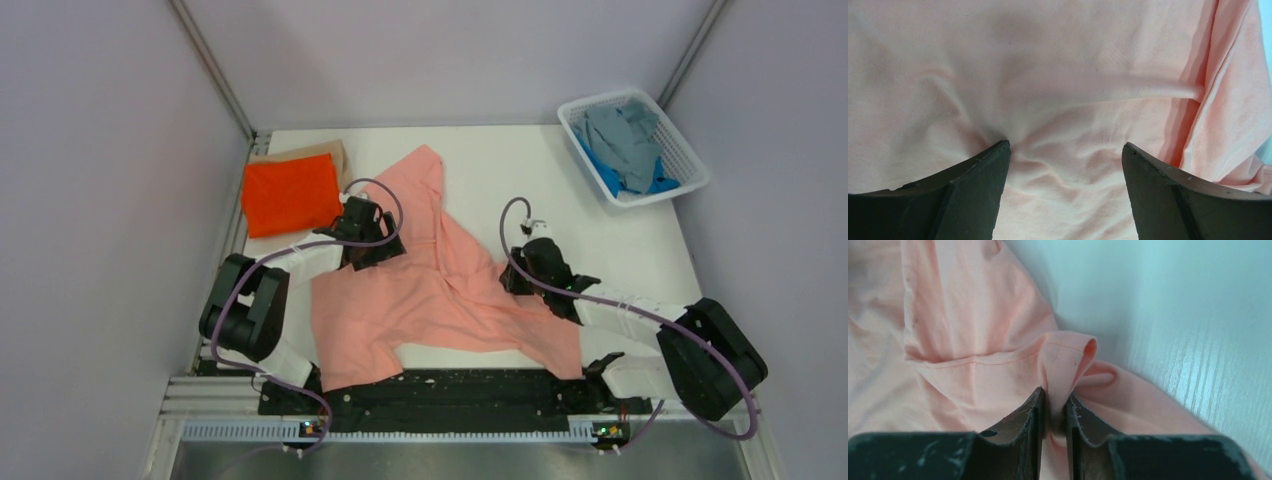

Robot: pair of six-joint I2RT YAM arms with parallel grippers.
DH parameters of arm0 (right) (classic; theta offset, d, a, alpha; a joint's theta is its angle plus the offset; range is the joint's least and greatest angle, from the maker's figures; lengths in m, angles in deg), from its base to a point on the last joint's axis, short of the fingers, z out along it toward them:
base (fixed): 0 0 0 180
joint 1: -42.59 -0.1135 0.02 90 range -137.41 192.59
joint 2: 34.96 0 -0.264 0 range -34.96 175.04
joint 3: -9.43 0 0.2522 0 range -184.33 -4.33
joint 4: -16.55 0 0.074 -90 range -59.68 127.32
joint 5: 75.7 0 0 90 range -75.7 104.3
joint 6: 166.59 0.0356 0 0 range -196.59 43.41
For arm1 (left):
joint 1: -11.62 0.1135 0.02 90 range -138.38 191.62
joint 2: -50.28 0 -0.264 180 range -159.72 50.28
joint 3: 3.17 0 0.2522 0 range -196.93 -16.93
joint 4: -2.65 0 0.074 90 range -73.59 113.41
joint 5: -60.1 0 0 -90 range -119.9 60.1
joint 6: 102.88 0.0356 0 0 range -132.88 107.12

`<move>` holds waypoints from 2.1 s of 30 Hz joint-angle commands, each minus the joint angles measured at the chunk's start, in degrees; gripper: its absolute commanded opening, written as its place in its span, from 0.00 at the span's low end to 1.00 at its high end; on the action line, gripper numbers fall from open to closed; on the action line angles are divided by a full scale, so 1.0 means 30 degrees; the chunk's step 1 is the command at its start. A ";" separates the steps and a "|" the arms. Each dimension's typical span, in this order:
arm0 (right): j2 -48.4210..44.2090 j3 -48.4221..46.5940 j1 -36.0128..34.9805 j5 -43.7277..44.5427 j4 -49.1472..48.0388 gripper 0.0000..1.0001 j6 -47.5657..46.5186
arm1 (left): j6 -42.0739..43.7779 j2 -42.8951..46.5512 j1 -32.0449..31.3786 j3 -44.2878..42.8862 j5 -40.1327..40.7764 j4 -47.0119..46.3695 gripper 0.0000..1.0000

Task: Fold and stack the t-shirts
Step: Flatten out the tshirt

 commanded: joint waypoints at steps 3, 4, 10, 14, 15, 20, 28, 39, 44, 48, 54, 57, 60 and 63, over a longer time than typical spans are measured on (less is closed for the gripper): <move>-0.1488 -0.1419 0.0189 0.1347 0.0531 0.10 -0.0248 | 0.0080 0.0540 0.0084 0.0197 0.0938 0.0563 0.87; -0.1855 -0.1610 0.0200 0.1757 0.0998 0.08 -0.0460 | 0.0076 0.0532 0.0101 0.0182 0.0967 0.0588 0.87; -0.2374 -0.3561 0.0706 0.6293 0.3114 0.05 -0.2342 | 0.0076 0.0382 0.0126 0.0049 0.1197 0.0766 0.87; -0.0682 -0.4953 0.3161 0.6853 0.2248 0.03 -0.3553 | 0.0098 0.0251 0.0180 0.0038 0.1401 0.0880 0.87; -0.0081 -0.5304 0.3897 0.6954 0.1546 0.03 -0.4022 | 0.0118 0.0225 0.0208 -0.0014 0.1523 0.0961 0.87; 0.4030 -0.8286 0.7245 0.7851 -0.1300 0.03 -0.6258 | 0.0190 0.0172 0.0261 -0.0084 0.1753 0.1232 0.87; 0.7528 -1.3317 0.7804 1.4116 0.3305 0.27 -0.6909 | 0.0152 0.0825 0.0299 0.0111 0.1444 0.1482 0.87; 0.1540 -0.9824 0.7748 0.5275 0.3835 0.89 -0.4334 | 0.0806 0.3090 0.0172 -0.0948 -0.1913 0.0264 0.87; -0.0629 -0.6016 0.7726 -0.1870 0.1284 0.94 -0.2480 | 0.1303 0.0770 0.0187 -0.4045 -0.2888 -0.0527 0.87; -0.1530 -0.3575 0.7723 -0.4469 0.0130 0.94 -0.1754 | 0.0970 -0.2888 0.0191 -0.7974 -0.3949 -0.0744 0.87; -0.2942 -0.2375 0.7695 -0.3554 -0.0034 0.95 -0.1594 | 0.1233 -0.8630 0.0232 -1.3545 -0.2360 -0.0599 0.87; -0.3006 -0.2186 0.7706 -0.3352 -0.0455 0.95 -0.1752 | 0.1761 -1.0904 0.0253 -1.6274 -0.1993 -0.0256 0.87; -0.2743 -0.2304 0.7711 -0.3294 -0.0442 0.95 -0.1767 | 0.1792 -1.2643 0.0230 -1.8505 -0.1847 0.0264 0.86; -0.2584 -0.2262 0.7699 -0.3305 -0.0467 0.95 -0.1799 | 0.1628 -1.3415 0.0246 -1.8874 -0.1495 -0.0703 0.86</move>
